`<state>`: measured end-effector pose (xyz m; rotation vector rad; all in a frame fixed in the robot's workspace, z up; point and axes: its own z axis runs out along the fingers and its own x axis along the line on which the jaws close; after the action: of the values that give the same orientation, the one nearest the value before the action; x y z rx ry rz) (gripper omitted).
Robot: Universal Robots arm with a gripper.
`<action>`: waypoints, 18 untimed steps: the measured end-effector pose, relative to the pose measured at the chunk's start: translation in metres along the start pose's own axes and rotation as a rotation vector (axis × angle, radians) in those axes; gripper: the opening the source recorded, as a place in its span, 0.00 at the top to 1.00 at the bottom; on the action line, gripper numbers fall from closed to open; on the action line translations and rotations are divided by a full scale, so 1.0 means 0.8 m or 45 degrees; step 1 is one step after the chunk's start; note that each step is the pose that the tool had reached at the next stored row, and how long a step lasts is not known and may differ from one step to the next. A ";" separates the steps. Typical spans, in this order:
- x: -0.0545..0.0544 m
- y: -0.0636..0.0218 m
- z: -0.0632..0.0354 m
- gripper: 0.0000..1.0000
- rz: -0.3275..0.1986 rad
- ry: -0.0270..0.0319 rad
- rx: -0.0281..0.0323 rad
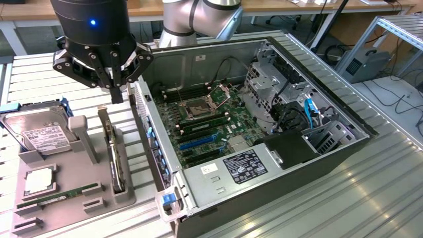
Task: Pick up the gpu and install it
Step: 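Reach for the gpu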
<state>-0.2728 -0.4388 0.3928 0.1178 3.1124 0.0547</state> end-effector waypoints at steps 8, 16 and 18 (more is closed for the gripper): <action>0.000 -0.004 0.000 0.89 0.000 0.0000 0.0007; -0.001 -0.008 0.000 0.89 0.000 0.0000 0.0014; -0.001 -0.009 0.000 0.89 0.000 -0.0001 0.0016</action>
<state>-0.2728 -0.4460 0.3928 0.1178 3.1124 0.0528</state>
